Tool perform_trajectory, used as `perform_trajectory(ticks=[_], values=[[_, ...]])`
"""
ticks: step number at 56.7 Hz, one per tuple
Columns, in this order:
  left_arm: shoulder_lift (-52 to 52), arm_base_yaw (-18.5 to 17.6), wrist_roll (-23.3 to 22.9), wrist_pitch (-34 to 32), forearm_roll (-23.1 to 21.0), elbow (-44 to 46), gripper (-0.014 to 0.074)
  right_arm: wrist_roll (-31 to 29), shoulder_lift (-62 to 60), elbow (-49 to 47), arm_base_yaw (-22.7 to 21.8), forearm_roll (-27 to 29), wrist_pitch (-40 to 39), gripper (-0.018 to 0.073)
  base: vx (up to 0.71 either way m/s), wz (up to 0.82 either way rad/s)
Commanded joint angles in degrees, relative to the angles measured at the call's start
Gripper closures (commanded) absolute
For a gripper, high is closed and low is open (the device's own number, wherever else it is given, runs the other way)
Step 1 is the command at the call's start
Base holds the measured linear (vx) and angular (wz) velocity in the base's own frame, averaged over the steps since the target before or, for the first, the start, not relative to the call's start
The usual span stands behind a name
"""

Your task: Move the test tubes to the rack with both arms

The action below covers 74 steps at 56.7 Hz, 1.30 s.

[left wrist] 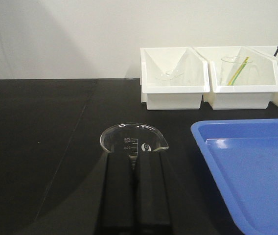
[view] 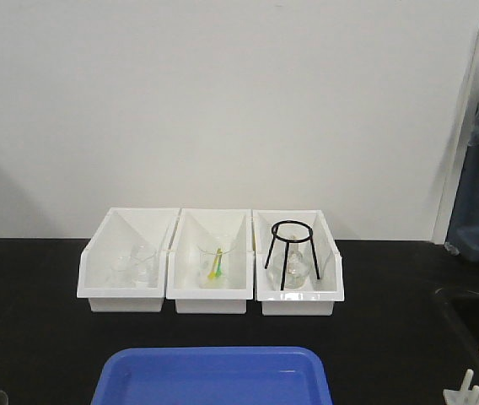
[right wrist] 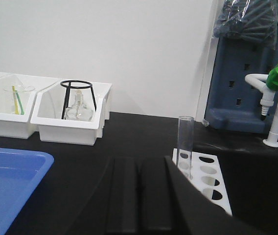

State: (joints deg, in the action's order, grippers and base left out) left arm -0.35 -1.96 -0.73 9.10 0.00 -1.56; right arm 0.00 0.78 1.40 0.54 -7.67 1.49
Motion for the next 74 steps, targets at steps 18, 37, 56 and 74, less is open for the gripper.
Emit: perform_trajectory(ticks=[18,37,56,74], values=[[-1.1,-0.3,-0.3,-4.7,0.0,1.4,0.0602,-0.7,-2.0,1.1,-4.0,0.5,-0.2,0.0569,0.0,0.0],[-1.1,-0.3,-0.3,-4.7,0.0,1.4,0.0602,-0.7,-2.0,1.1,-4.0,0.4,-0.2,0.0568,0.0,0.0],[-1.1,-0.3,-0.3,-4.7,0.0,1.4,0.0602,-0.7,-2.0,1.1,-4.0,0.4,-0.2,0.0568,0.0,0.0],[-1.1,-0.3,-0.3,-4.7,0.0,1.4,0.0602,-0.7,-2.0,1.1,-4.0,0.4,-0.2,0.0568,0.0,0.0]])
